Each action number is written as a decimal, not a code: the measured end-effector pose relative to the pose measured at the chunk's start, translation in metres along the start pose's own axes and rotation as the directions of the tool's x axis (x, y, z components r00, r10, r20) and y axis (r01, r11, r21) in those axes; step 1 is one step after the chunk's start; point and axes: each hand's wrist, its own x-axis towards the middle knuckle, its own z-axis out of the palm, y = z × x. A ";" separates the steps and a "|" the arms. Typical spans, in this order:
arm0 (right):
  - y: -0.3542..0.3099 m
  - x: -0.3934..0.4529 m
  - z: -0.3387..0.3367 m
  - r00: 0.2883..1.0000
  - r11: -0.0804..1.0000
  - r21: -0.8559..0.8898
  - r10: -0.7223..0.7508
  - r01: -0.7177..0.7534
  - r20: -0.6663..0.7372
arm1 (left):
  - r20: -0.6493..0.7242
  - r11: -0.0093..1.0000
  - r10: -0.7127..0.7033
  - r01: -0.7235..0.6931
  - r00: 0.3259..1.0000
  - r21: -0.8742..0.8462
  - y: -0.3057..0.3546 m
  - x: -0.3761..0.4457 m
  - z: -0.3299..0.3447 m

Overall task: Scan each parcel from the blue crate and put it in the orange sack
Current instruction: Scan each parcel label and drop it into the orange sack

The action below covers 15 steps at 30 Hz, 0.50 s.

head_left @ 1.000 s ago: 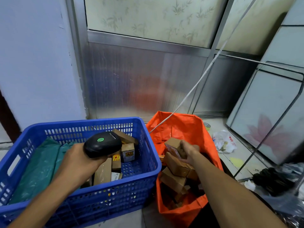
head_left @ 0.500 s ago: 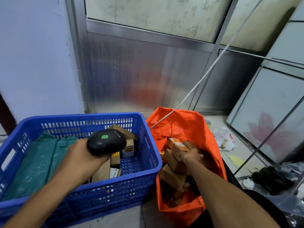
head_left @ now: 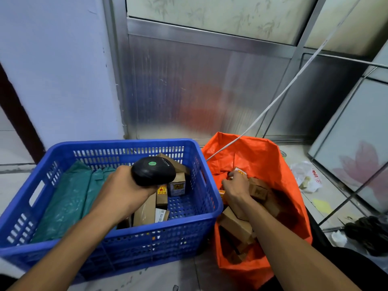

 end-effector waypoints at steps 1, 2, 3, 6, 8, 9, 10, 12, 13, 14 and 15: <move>-0.014 -0.010 -0.001 0.997 0.998 -0.001 -0.070 0.070 0.017 | -0.001 1.000 -0.004 0.004 1.000 0.012 0.001 0.001 -0.001; -0.020 -0.012 0.003 0.990 0.991 -0.004 -0.133 0.134 0.049 | -0.001 1.000 -0.006 0.006 1.000 0.025 0.001 0.003 -0.001; -0.030 -0.018 0.005 0.975 0.978 0.006 -0.206 0.206 0.080 | 0.001 0.999 -0.009 0.009 1.000 0.040 0.002 0.004 -0.001; -0.052 -0.037 0.016 0.903 0.925 0.029 -0.376 0.378 0.209 | 0.003 0.996 -0.016 0.016 1.000 0.086 0.004 0.008 -0.001; -0.062 -0.052 0.026 0.844 0.889 0.042 -0.448 0.457 0.294 | 0.007 0.992 -0.018 0.017 1.000 0.127 0.005 0.011 -0.001; -0.065 -0.058 0.032 0.821 0.875 0.042 -0.468 0.482 0.328 | 0.014 0.988 -0.022 0.019 1.000 0.152 0.006 0.012 -0.002; -0.066 -0.062 0.039 0.800 0.862 0.030 -0.482 0.506 0.357 | 0.021 0.985 -0.025 0.021 0.999 0.173 0.007 0.015 -0.002; -0.069 -0.068 0.057 0.758 0.834 -0.015 -0.494 0.552 0.426 | 0.025 0.977 -0.032 0.026 0.999 0.210 0.004 0.022 -0.006; -0.071 -0.071 0.066 0.737 0.828 -0.023 -0.486 0.561 0.469 | 0.021 0.973 -0.035 0.029 0.999 0.227 0.002 0.027 -0.009; -0.072 -0.073 0.076 0.716 0.827 -0.022 -0.474 0.562 0.512 | 0.013 0.970 -0.042 0.037 0.999 0.242 0.000 0.032 -0.013; -0.073 -0.075 0.085 0.697 0.824 -0.020 -0.465 0.566 0.547 | 0.001 0.968 -0.052 0.050 0.999 0.247 -0.003 0.037 -0.018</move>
